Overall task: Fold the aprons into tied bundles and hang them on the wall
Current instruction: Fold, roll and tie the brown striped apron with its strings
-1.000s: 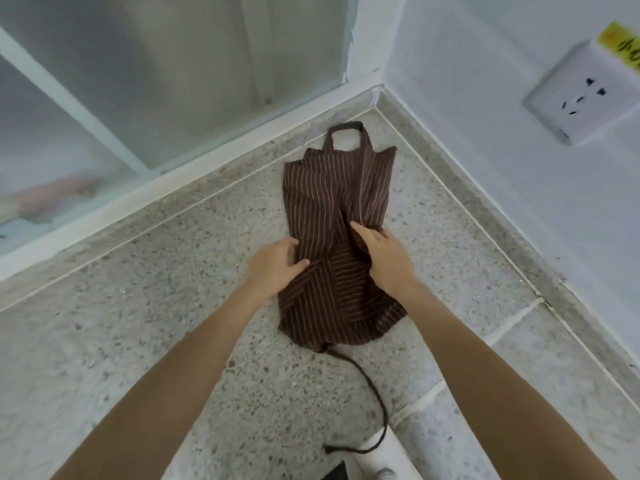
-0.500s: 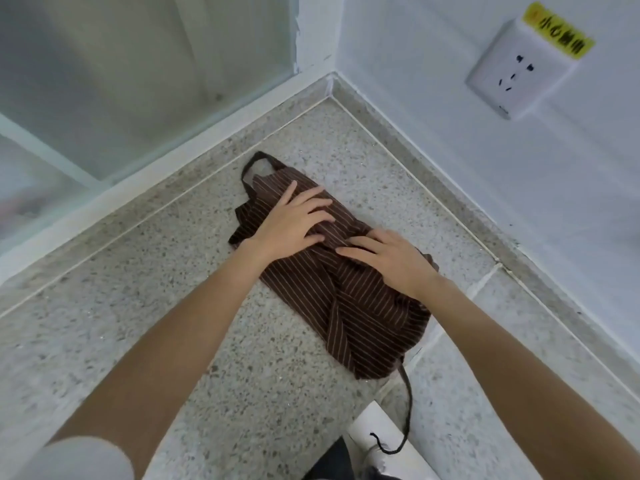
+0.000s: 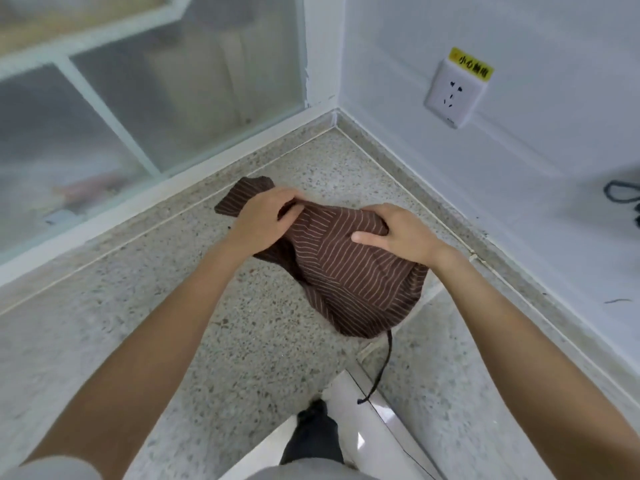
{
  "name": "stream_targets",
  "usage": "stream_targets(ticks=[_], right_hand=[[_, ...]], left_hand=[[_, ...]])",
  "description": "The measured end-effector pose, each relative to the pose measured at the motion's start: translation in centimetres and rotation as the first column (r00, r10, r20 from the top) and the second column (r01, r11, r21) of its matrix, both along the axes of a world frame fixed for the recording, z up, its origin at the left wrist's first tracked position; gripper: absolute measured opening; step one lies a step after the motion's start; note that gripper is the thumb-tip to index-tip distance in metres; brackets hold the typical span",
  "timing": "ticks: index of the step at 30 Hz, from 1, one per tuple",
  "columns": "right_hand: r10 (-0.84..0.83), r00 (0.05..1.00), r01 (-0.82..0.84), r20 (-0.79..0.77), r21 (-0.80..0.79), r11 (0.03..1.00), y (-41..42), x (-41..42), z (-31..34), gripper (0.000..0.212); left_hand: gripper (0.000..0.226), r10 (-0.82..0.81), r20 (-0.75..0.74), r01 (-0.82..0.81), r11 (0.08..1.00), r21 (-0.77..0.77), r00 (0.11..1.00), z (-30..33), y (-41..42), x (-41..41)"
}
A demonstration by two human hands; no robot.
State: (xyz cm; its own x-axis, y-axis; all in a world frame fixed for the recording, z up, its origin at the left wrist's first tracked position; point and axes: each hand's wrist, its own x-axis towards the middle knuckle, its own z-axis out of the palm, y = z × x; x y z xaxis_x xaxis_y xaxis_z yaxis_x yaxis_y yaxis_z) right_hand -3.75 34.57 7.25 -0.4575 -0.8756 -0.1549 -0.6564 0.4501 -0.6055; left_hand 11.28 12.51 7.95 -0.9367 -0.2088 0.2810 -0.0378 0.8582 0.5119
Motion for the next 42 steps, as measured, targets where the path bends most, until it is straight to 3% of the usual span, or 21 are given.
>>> stream_targets(ticks=[5, 9, 12, 16, 19, 21, 25, 27, 30, 33, 36, 42], right_hand=[[0.114, 0.979, -0.126, -0.167, -0.064, 0.990, 3.1, 5.3, 4.0, 0.053], [0.247, 0.947, -0.288, -0.205, -0.200, 0.937, 6.2, 10.3, 5.8, 0.025], [0.309, 0.927, -0.359, -0.213, -0.270, 0.893, 8.3, 14.7, 7.6, 0.020], [0.373, 0.915, -0.403, -0.152, -0.363, 0.840, 10.1, 19.0, 9.8, 0.018], [0.430, 0.898, -0.428, -0.095, -0.413, 0.804, 11.4, 21.3, 10.4, 0.014], [0.450, 0.891, -0.427, -0.063, -0.458, 0.780, 12.0, 22.7, 10.5, 0.012], [0.397, 0.906, -0.415, -0.149, -0.499, 0.761, 12.5, 24.7, 9.5, 0.016], [0.376, 0.904, -0.426, -0.201, -0.482, 0.765, 12.7, 25.3, 8.7, 0.018], [0.365, 0.904, -0.428, -0.224, -0.450, 0.784, 13.4, 26.1, 7.5, 0.017], [0.367, 0.909, -0.417, -0.198, -0.437, 0.797, 14.0, 27.2, 6.4, 0.014], [0.303, 0.935, -0.354, -0.186, -0.423, 0.834, 14.0, 28.5, 5.6, 0.011], [0.080, 0.974, -0.171, -0.213, -0.455, 0.874, 11.5, 30.4, 6.7, 0.013]], left_hand=[[0.018, 0.092, 0.063, -0.088, 0.995, -0.056, 0.994, 4.3, 5.9, 8.1], [0.030, 0.117, 0.136, -0.132, 0.985, 0.111, 0.984, 7.1, 11.4, 15.9], [0.045, 0.237, 0.195, -0.292, 0.895, 0.336, 0.952, 9.0, 15.6, 20.9], [0.047, 0.270, 0.249, -0.320, 0.928, 0.193, 0.930, 10.9, 18.3, 25.0], [0.048, 0.257, 0.327, -0.352, 0.894, 0.278, 0.910, 11.7, 19.6, 26.8], [0.050, 0.217, 0.415, -0.396, 0.818, 0.417, 0.884, 11.7, 20.9, 27.5], [0.037, -0.021, 0.522, -0.383, 0.655, 0.651, 0.853, 8.9, 23.4, 28.7], [0.031, -0.058, 0.519, -0.374, 0.627, 0.684, 0.853, 7.2, 23.8, 29.7], [0.024, 0.011, 0.446, -0.333, 0.682, 0.651, 0.895, 6.4, 23.7, 31.5], [0.019, 0.058, 0.375, -0.323, 0.639, 0.698, 0.925, 6.1, 23.3, 33.2], [0.027, 0.099, 0.322, -0.312, 0.614, 0.725, 0.942, 5.8, 23.5, 34.3], [0.045, 0.284, 0.230, -0.364, 0.778, 0.512, 0.931, 5.2, 25.1, 35.9]])
